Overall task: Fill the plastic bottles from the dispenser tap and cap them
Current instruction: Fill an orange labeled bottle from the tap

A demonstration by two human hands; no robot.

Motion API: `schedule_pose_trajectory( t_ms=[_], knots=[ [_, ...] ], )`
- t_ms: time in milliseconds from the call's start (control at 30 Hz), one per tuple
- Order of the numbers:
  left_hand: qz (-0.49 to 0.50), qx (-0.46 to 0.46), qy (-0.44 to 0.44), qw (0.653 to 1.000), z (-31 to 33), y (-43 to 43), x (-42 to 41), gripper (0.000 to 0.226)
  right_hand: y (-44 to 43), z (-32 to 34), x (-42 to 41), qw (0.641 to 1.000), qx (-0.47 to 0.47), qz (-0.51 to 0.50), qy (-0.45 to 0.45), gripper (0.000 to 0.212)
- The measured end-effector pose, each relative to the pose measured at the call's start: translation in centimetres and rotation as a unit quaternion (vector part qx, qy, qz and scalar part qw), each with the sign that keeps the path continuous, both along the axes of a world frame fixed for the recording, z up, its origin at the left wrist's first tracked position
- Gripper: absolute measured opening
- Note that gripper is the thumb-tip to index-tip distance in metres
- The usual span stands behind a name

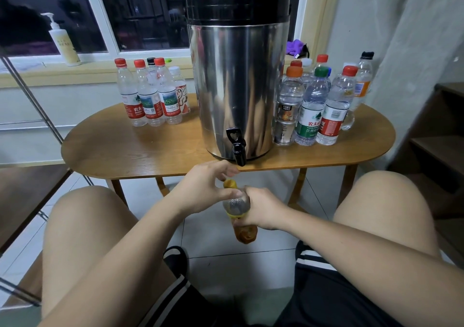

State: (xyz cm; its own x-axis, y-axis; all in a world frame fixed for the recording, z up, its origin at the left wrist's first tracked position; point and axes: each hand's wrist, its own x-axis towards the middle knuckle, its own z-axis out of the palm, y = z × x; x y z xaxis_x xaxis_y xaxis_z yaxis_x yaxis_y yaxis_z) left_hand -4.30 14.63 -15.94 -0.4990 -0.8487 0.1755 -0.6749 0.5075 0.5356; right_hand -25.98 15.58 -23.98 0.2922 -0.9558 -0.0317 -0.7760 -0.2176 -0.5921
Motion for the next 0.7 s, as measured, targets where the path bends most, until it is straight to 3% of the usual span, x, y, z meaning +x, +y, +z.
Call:
schedule_pose_trajectory(
  t_ms=[167, 400, 567, 700],
  knots=[
    [-0.002, -0.017, -0.015, 1.0, -0.1, -0.24, 0.14, 0.028, -0.04, -0.12, 0.13, 1.0, 0.005, -0.002, 0.003, 0.063],
    [0.046, -0.057, -0.037, 0.997, -0.06, -0.06, -0.29, 0.032, 0.14, 0.17, 0.09, 1.0, 0.011, -0.006, 0.012, 0.061],
    [-0.021, -0.026, -0.025, 0.999, 0.25, 0.03, -0.09, 0.025, 0.11, -0.08, 0.29, 0.999, -0.007, -0.003, 0.033, 0.063],
    [0.006, -0.024, -0.026, 0.999, 0.14, -0.03, 0.02, 0.029, 0.06, -0.29, 0.15, 1.0, -0.003, -0.009, 0.024, 0.061]
  ],
)
